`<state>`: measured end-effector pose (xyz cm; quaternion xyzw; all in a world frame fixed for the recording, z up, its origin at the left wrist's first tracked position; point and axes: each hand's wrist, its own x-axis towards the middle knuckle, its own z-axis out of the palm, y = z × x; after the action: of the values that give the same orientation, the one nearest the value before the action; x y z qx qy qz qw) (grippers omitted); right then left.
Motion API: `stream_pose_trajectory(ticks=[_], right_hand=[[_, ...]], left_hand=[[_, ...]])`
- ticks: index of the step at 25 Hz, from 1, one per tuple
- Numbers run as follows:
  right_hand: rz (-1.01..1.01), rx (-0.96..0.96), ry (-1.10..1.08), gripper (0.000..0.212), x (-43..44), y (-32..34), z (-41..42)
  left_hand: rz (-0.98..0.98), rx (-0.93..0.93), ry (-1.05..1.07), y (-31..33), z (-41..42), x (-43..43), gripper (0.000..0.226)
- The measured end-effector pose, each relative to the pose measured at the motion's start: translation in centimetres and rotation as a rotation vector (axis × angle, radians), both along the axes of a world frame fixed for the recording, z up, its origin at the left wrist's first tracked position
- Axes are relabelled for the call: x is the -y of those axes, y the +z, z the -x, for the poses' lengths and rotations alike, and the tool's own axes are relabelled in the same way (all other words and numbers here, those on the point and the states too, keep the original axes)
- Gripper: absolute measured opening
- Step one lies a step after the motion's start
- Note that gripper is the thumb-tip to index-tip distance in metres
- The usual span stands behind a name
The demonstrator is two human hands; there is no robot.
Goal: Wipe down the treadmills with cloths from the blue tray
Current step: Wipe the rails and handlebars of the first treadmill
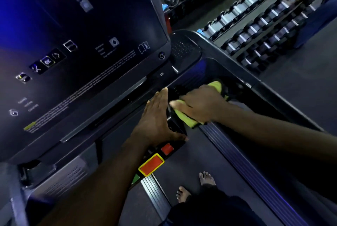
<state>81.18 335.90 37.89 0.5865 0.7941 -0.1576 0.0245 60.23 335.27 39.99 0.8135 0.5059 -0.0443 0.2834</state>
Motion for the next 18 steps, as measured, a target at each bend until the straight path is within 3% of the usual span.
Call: stream_pose_trajectory(ticks=[2, 4, 6, 10, 15, 16, 18], right_hand=[[-0.246, -0.082, 0.195, 0.076, 4.9, -0.9, -3.3], [-0.29, 0.017, 0.312, 0.09, 5.6, -1.9, -5.7], [-0.25, 0.101, 0.261, 0.089, 3.7, -1.9, -4.3], [-0.061, 0.043, 0.183, 0.047, 0.4, 0.4, 0.2], [0.703, -0.061, 0.133, 0.05, -4.3, 3.9, 0.3], [0.716, -0.053, 0.133, 0.053, -4.4, 3.9, 0.4], [0.448, 0.016, 0.153, 0.053, -2.8, 2.7, 0.0]], left_hand=[[0.007, 0.021, 0.013, -0.4, 0.0, 0.0, 0.167], [0.012, 0.03, 0.024, -0.5, 0.2, 0.2, 0.168], [0.01, -0.001, 0.008, -0.4, -0.1, 0.2, 0.169], [0.023, -0.012, 0.016, 0.0, -0.6, 0.1, 0.172], [-0.003, -0.014, 0.003, 0.7, -0.7, 0.6, 0.17], [0.002, -0.019, 0.003, 0.7, -0.7, 0.5, 0.17], [-0.007, -0.033, -0.005, 0.6, -0.9, 0.3, 0.171]])
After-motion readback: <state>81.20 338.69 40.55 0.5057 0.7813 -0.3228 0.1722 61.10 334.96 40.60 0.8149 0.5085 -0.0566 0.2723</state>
